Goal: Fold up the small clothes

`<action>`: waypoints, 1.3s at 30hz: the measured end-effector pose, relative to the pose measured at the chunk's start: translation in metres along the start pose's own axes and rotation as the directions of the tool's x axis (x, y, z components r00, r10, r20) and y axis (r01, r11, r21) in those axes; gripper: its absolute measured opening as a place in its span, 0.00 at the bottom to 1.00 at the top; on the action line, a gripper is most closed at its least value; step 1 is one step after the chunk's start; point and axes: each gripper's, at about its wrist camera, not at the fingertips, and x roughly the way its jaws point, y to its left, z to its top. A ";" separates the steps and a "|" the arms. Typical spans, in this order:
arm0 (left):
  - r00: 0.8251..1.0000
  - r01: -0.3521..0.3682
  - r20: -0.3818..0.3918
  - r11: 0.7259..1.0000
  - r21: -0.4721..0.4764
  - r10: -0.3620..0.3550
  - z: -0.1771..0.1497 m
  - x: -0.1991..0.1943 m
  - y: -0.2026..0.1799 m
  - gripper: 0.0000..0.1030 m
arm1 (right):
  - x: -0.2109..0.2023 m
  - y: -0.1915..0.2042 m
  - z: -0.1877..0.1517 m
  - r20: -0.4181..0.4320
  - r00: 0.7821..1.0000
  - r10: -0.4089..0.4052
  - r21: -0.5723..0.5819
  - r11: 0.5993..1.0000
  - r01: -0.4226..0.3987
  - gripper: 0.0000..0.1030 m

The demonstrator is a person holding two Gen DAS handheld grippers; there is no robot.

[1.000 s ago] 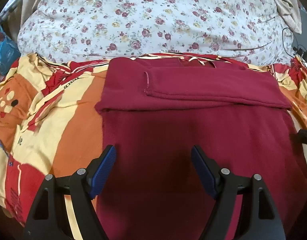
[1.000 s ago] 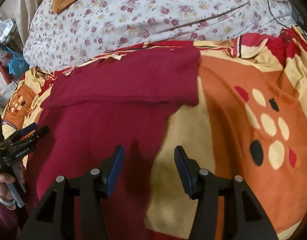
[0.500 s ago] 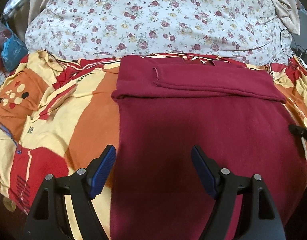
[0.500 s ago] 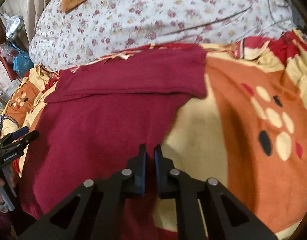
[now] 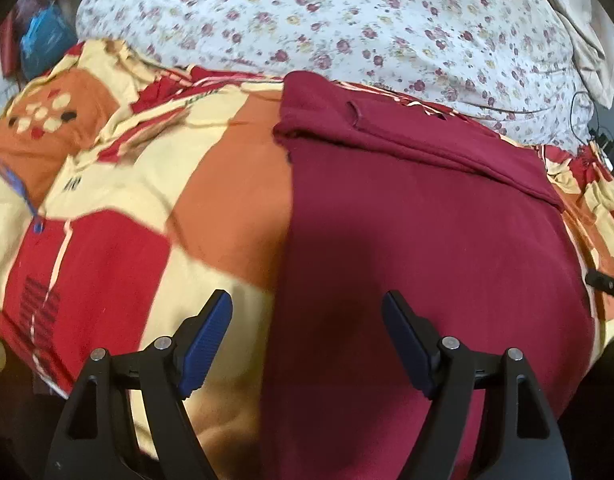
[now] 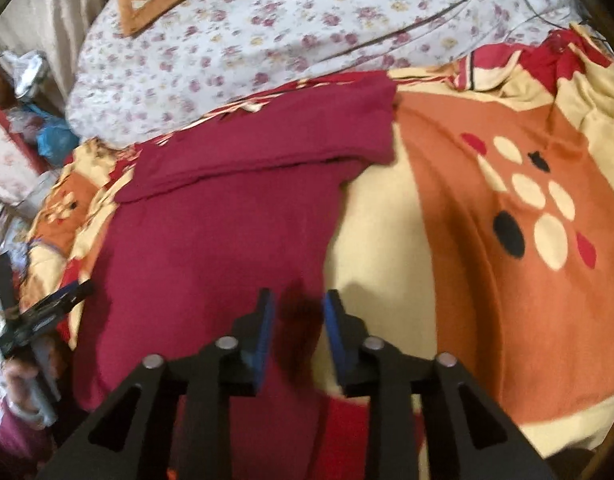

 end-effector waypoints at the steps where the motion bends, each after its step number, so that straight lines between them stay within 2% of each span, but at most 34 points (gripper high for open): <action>1: 1.000 0.012 -0.006 1.000 -0.009 -0.012 -0.002 -0.002 0.003 0.68 | -0.004 0.001 -0.006 -0.020 1.000 0.020 -0.009 1.000 -0.020 0.34; 4: 0.997 0.062 -0.040 0.997 -0.039 -0.064 -0.013 -0.006 0.012 0.68 | -0.010 0.003 -0.021 -0.069 0.995 0.072 -0.015 0.997 -0.073 0.44; 9: 0.995 0.060 -0.081 0.998 -0.037 -0.063 -0.035 -0.012 0.018 0.68 | -0.008 0.005 -0.050 -0.139 0.989 0.049 -0.025 0.998 -0.053 0.50; 12: 0.991 0.073 -0.113 0.997 -0.030 -0.075 -0.049 -0.016 0.019 0.68 | -0.006 0.004 -0.062 -0.160 0.985 0.065 -0.009 0.998 -0.067 0.57; 20: 0.978 0.094 -0.182 0.995 -0.028 -0.098 -0.072 -0.018 0.017 0.68 | -0.001 0.011 -0.091 -0.232 0.969 0.085 -0.020 0.996 -0.092 0.60; 27: 0.972 0.084 -0.219 0.996 -0.016 -0.086 -0.082 -0.014 0.014 0.68 | 0.014 0.018 -0.116 -0.328 0.938 0.110 -0.037 0.991 -0.129 0.60; 34: 0.967 0.067 -0.247 0.997 0.024 -0.059 -0.083 -0.007 0.008 0.66 | 0.022 0.023 -0.124 -0.342 0.933 0.107 -0.052 0.990 -0.133 0.61; 35: 0.966 0.066 -0.251 0.997 0.030 -0.056 -0.084 -0.007 0.007 0.63 | 0.023 0.025 -0.125 -0.347 0.933 0.095 -0.065 0.990 -0.126 0.58; 36: 0.965 0.070 -0.256 0.997 0.038 -0.058 -0.084 -0.007 0.006 0.53 | 0.024 0.028 -0.127 -0.344 0.937 0.064 -0.094 0.990 -0.102 0.54; 37: 0.964 0.072 -0.261 0.996 0.043 -0.059 -0.084 -0.007 0.005 0.45 | 0.025 0.031 -0.127 -0.340 0.940 0.036 -0.117 0.990 -0.080 0.37; 38: 0.962 0.079 -0.267 0.996 0.048 -0.063 -0.085 -0.007 0.005 0.32 | 0.025 0.033 -0.128 -0.337 0.941 0.019 -0.137 0.988 -0.069 0.18; 39: 0.960 0.083 -0.272 0.995 0.048 -0.067 -0.084 -0.007 0.004 0.21 | 0.024 0.037 -0.129 -0.335 0.942 0.031 -0.153 0.984 -0.087 0.12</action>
